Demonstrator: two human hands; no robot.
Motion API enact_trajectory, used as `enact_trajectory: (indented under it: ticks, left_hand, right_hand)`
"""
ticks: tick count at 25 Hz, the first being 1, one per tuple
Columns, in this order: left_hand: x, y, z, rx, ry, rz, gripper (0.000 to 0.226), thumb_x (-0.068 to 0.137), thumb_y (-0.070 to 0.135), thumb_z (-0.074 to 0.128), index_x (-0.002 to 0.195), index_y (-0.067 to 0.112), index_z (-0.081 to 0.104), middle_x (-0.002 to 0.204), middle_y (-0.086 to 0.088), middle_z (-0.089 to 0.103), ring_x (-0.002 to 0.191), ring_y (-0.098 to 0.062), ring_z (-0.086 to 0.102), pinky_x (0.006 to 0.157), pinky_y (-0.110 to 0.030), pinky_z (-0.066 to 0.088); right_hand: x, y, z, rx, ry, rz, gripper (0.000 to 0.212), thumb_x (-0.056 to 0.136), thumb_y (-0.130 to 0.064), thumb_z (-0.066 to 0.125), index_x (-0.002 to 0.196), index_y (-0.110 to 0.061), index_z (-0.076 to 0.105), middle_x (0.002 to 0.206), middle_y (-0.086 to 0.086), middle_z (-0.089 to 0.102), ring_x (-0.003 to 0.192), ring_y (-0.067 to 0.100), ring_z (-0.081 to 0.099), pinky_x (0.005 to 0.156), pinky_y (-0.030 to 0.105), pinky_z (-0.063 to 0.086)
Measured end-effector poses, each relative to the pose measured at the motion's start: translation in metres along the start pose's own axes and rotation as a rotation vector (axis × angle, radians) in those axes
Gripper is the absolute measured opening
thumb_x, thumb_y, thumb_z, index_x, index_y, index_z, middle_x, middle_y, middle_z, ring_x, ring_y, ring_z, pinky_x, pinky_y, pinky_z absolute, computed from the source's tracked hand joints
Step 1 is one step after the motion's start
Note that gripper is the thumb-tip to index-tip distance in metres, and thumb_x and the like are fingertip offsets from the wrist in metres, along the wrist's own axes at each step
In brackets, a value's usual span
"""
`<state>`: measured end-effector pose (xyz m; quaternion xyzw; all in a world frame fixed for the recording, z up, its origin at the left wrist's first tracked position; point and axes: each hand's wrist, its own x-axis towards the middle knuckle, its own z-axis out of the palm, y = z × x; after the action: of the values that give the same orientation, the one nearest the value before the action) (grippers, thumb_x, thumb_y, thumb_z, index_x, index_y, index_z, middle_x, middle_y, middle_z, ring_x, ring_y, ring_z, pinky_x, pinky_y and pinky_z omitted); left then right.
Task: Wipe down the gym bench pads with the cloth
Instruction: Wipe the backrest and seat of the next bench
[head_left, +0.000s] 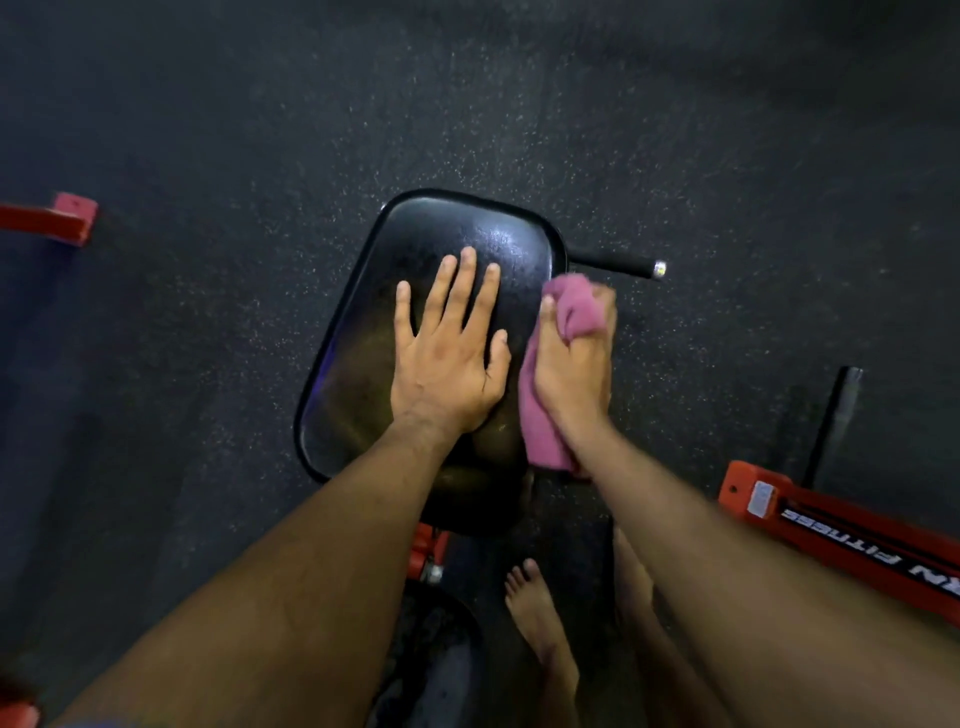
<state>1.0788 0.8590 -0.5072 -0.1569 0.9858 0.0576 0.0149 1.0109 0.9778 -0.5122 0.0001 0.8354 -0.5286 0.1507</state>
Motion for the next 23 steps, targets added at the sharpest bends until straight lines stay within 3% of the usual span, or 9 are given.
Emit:
enact_trajectory:
  ticks: [3,7,12,15,17,19,21,23]
  left_hand:
    - [0.006,0.003,-0.012,-0.032,-0.039,-0.009,0.069,0.101,0.045,0.028,0.166,0.024,0.019,0.175,-0.001,0.011,0.161,-0.018,0.008,0.127,-0.06,0.007]
    - [-0.043,-0.022,-0.015,-0.06,-0.081,0.094,0.066,0.105,0.05,0.028,0.166,0.024,0.022,0.175,-0.001,0.008,0.161,-0.018,0.006,0.128,-0.055,0.008]
    - [-0.11,-0.039,0.008,0.033,-0.009,0.11,0.07,0.104,0.055,0.03,0.166,0.023,0.022,0.174,-0.004,0.011,0.161,-0.022,0.009,0.128,-0.057,0.011]
    - [-0.105,-0.039,0.011,0.047,0.036,0.137,0.071,0.103,0.056,0.028,0.165,0.02,0.026,0.173,-0.007,0.015,0.161,-0.024,0.013,0.127,-0.058,0.012]
    - [-0.109,-0.043,0.016,0.043,0.056,0.152,0.072,0.102,0.055,0.028,0.165,0.019,0.026,0.173,-0.008,0.016,0.16,-0.025,0.015,0.127,-0.058,0.013]
    - [-0.111,-0.044,0.019,0.045,0.072,0.158,0.073,0.101,0.054,0.03,0.164,0.019,0.026,0.173,-0.008,0.017,0.16,-0.026,0.016,0.127,-0.058,0.013]
    - [-0.109,-0.042,0.018,0.048,0.07,0.159,0.073,0.1,0.053,0.031,0.164,0.02,0.025,0.173,-0.008,0.018,0.16,-0.025,0.016,0.127,-0.058,0.013]
    - [-0.11,-0.043,0.019,0.039,0.07,0.161,0.073,0.099,0.053,0.032,0.164,0.02,0.025,0.173,-0.008,0.018,0.16,-0.025,0.016,0.127,-0.058,0.013]
  right_hand:
    - [0.015,0.003,-0.019,0.084,0.006,-0.034,0.021,0.103,-0.035,0.054,0.116,-0.02,0.061,0.117,-0.003,0.053,0.104,-0.001,0.056,0.088,0.025,0.052]
    - [-0.079,0.05,-0.061,0.211,0.098,0.111,0.025,0.101,-0.039,0.058,0.119,-0.021,0.055,0.117,-0.004,0.056,0.105,0.006,0.06,0.091,0.031,0.054]
    - [-0.159,0.056,-0.001,0.296,0.134,0.04,0.032,0.096,-0.015,0.065,0.126,-0.016,0.054,0.128,0.006,0.051,0.123,0.013,0.054,0.109,0.026,0.041]
    - [-0.19,0.051,0.029,0.37,0.228,0.144,0.039,0.097,-0.028,0.06,0.133,-0.028,0.045,0.133,0.006,0.049,0.127,0.012,0.052,0.11,0.028,0.041]
    - [-0.175,0.045,0.03,0.425,0.301,0.25,0.034,0.098,-0.037,0.055,0.128,-0.022,0.049,0.122,-0.001,0.056,0.116,0.0,0.055,0.101,0.017,0.042]
    - [-0.136,0.034,0.018,0.371,0.32,0.329,0.021,0.097,-0.038,0.054,0.114,-0.025,0.055,0.105,-0.013,0.058,0.097,-0.005,0.056,0.082,0.008,0.039]
    - [-0.097,0.023,0.005,0.292,0.248,0.312,0.01,0.101,-0.029,0.057,0.108,-0.022,0.059,0.097,-0.015,0.057,0.089,0.0,0.055,0.071,0.008,0.037]
    - [-0.067,0.017,-0.004,0.24,0.171,0.314,0.006,0.103,-0.026,0.057,0.108,-0.025,0.06,0.097,-0.016,0.054,0.089,0.001,0.052,0.07,0.014,0.037]
